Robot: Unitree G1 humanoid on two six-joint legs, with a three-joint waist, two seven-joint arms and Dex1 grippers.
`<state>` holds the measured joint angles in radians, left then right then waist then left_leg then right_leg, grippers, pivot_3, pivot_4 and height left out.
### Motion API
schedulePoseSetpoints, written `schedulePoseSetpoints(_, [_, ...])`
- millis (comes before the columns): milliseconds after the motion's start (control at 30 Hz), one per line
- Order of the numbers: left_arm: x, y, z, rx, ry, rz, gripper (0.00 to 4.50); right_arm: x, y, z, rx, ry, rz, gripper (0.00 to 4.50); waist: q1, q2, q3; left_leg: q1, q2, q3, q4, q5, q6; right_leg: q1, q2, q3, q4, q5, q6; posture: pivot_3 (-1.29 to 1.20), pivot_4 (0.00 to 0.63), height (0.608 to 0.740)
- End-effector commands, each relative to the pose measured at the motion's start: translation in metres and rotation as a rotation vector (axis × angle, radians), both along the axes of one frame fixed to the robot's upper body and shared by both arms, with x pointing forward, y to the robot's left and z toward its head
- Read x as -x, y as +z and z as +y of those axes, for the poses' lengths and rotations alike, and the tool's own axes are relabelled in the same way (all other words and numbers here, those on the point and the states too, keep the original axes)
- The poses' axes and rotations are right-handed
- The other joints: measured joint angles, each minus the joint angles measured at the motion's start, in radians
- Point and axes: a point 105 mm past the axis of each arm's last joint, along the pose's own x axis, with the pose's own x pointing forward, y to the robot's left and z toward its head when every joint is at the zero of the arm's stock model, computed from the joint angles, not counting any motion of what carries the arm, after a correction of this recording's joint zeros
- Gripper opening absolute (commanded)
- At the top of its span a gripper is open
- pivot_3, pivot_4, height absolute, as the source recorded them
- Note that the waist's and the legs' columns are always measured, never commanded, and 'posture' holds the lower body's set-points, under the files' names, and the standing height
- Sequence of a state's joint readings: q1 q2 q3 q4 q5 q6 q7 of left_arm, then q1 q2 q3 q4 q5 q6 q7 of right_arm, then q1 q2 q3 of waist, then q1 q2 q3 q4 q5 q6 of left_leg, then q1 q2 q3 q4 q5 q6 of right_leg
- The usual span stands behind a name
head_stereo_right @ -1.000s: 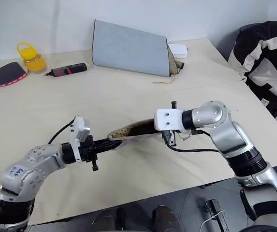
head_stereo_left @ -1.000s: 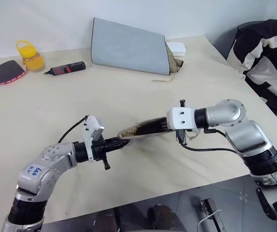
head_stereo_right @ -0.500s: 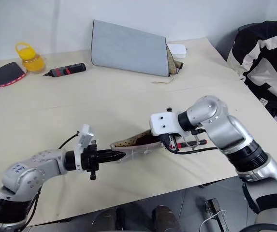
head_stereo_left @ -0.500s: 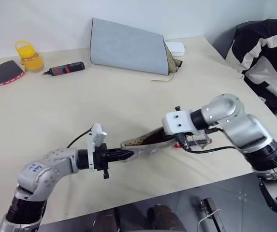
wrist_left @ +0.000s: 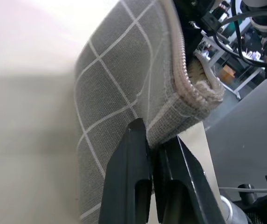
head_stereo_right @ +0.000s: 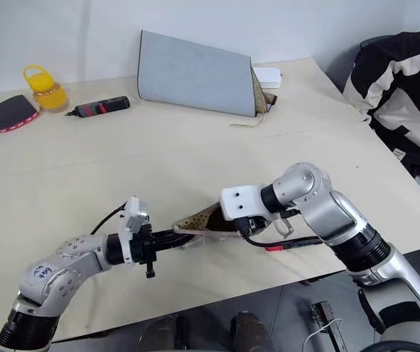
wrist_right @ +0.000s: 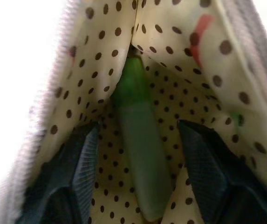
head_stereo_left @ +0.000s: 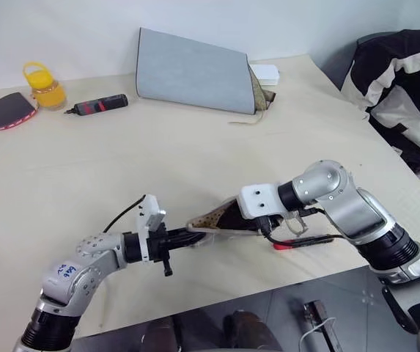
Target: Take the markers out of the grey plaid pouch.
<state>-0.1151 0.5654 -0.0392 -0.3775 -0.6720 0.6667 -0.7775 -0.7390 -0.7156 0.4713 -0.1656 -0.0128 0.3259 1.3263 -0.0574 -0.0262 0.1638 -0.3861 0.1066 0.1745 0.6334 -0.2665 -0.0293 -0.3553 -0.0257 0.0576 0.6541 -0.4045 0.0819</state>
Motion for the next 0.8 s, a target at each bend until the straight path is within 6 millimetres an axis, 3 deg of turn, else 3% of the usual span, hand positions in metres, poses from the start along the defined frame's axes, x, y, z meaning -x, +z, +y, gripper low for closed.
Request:
schedulePoseSetpoints(33, [0.0, -0.002, 0.003, -0.013, 0.019, -0.009, 0.0, 0.001, -0.005, -0.001, 0.019, 0.008, -0.023, 2.6, 0.0, 0.0, 0.0, 0.0, 0.0, 0.0, 0.0, 0.0, 0.0, 0.0, 0.0, 0.0, 0.0, 0.0, 0.0, 0.0, 0.15, 0.74])
schedulePoseSetpoints(300, [-0.002, -0.002, 0.002, -0.017, 0.027, -0.021, 0.0, -0.005, -0.027, 0.007, 0.033, 0.016, -0.032, 2.6, -0.003, 0.0, 0.0, 0.0, 0.0, 0.0, 0.0, 0.0, 0.0, 0.0, 0.0, 0.0, 0.0, 0.0, 0.0, 0.0, 0.15, 0.74])
schedulePoseSetpoints(567, [-0.004, -0.005, 0.003, -0.023, 0.038, -0.025, 0.0, -0.012, -0.037, 0.011, 0.045, 0.007, -0.056, 2.6, -0.003, 0.0, 0.0, 0.001, 0.0, 0.0, 0.0, 0.0, 0.0, 0.0, 0.0, 0.0, 0.0, 0.0, 0.0, 0.0, 0.15, 0.74])
schedulePoseSetpoints(767, [-0.004, -0.005, 0.002, -0.021, 0.047, -0.028, 0.0, -0.014, -0.041, 0.01, 0.048, 0.002, -0.041, 1.09, -0.003, -0.001, -0.001, 0.001, 0.0, 0.001, 0.0, 0.0, 0.0, 0.0, 0.0, 0.0, 0.001, 0.0, 0.0, 0.0, 0.15, 0.74])
schedulePoseSetpoints(800, [-0.004, -0.005, 0.001, -0.021, 0.046, -0.029, 0.0, -0.014, -0.039, 0.012, 0.032, 0.002, -0.042, 1.06, -0.003, -0.001, -0.001, 0.001, 0.0, 0.0, 0.0, 0.0, 0.0, 0.001, 0.0, 0.0, 0.001, 0.0, 0.0, 0.0, 0.15, 0.74])
